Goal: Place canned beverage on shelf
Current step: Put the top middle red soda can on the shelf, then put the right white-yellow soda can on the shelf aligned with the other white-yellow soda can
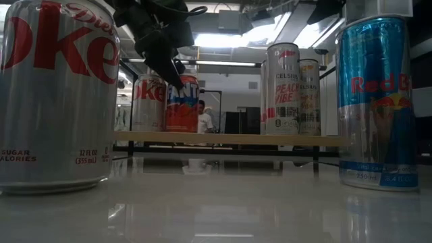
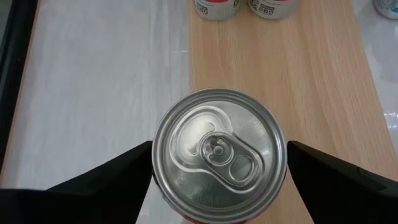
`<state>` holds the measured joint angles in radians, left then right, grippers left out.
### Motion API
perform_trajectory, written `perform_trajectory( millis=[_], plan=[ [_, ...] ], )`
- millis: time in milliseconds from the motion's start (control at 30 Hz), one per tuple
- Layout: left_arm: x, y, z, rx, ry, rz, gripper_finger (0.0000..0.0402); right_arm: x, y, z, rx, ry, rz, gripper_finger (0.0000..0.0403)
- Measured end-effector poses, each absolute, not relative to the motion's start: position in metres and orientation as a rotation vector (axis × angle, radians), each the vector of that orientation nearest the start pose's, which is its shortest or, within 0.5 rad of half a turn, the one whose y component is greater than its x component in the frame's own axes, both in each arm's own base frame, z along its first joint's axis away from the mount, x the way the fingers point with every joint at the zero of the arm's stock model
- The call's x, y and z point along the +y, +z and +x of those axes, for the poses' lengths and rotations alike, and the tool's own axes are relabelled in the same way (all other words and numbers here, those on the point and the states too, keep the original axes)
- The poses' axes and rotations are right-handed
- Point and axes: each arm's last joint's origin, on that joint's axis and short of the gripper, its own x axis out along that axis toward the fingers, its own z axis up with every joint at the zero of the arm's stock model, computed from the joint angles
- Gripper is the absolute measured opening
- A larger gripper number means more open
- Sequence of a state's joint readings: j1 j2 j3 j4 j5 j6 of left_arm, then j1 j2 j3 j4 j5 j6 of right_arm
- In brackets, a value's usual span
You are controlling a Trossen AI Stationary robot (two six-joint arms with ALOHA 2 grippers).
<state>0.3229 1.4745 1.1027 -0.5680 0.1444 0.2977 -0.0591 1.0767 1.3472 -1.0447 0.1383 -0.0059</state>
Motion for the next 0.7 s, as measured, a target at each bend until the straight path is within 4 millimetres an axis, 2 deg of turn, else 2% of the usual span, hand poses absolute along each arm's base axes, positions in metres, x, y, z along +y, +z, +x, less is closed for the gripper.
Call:
perform_trajectory(
  millis=[467,567,700],
  plan=[
    [0.092,0.281,0.280,0.783,0.065,0.098,0.0352,-0.015,0.392,0.183,0.776,-0.185,-0.036,0.0379],
    [0.094,0.295,0.272,0.727,0.088,0.110,0.0352,-0.015,0.392,0.183,0.776,-0.185,-0.036,0.0379],
    [0.094,0.323,0.250,0.612,0.139,0.135,0.0352,-0.015,0.392,0.183,0.776,-0.185,-0.036,0.0379]
  ],
)
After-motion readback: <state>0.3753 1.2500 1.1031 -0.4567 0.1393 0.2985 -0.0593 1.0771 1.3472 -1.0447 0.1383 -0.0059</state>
